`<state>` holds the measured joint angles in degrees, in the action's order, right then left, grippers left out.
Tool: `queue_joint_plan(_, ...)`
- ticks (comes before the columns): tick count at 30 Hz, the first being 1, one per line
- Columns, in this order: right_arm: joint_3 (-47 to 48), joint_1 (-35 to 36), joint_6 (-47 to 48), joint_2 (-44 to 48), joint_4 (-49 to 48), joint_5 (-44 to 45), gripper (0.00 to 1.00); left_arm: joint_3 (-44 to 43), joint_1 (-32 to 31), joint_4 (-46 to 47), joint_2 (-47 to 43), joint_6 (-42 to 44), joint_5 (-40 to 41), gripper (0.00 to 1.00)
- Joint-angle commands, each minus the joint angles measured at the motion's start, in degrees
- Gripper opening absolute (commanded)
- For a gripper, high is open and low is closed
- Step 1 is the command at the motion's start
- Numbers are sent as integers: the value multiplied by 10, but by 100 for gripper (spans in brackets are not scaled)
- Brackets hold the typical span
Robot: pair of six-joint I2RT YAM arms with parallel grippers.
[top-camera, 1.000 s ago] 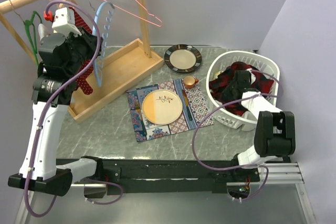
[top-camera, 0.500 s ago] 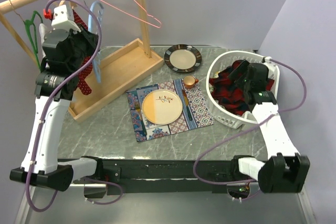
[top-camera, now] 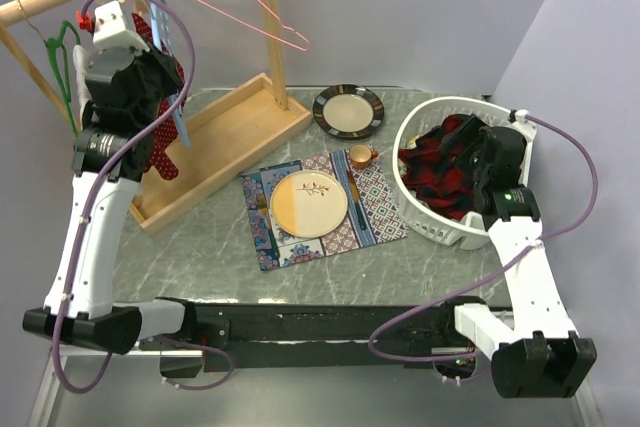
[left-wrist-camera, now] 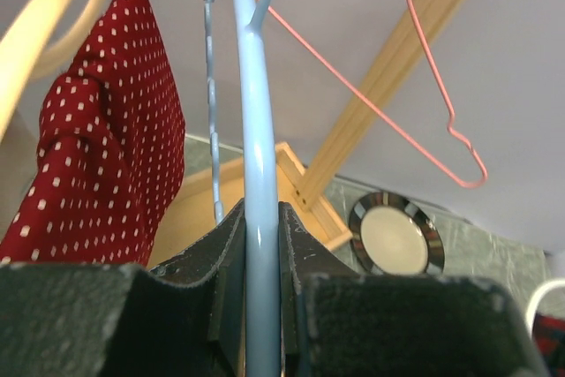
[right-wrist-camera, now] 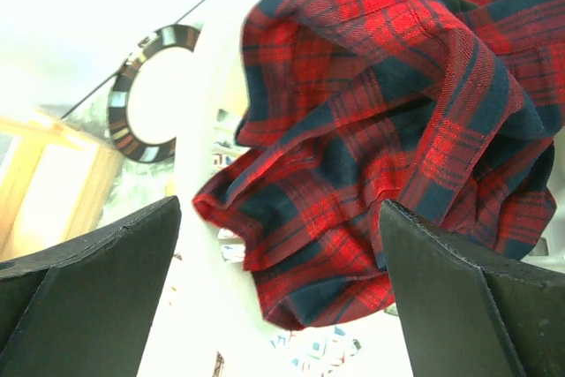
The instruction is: Remove the skirt from the hanger
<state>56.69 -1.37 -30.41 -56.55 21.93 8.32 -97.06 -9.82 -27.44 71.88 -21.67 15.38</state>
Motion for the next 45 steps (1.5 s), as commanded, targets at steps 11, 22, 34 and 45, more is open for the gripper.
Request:
queue_joint_plan(11,38,4,26,51,-12,-27,100,-102,1,114,91,31,50,1)
queue_joint_plan(22,58,8,22,73,-5,-39,100,-248,1,66,210,44,62,1)
queue_joint_plan(34,68,27,38,113,-9,-51,100,-277,2,43,281,28,80,1)
queue_joint_plan(45,69,47,47,125,-2,-35,100,-245,2,44,278,30,97,1)
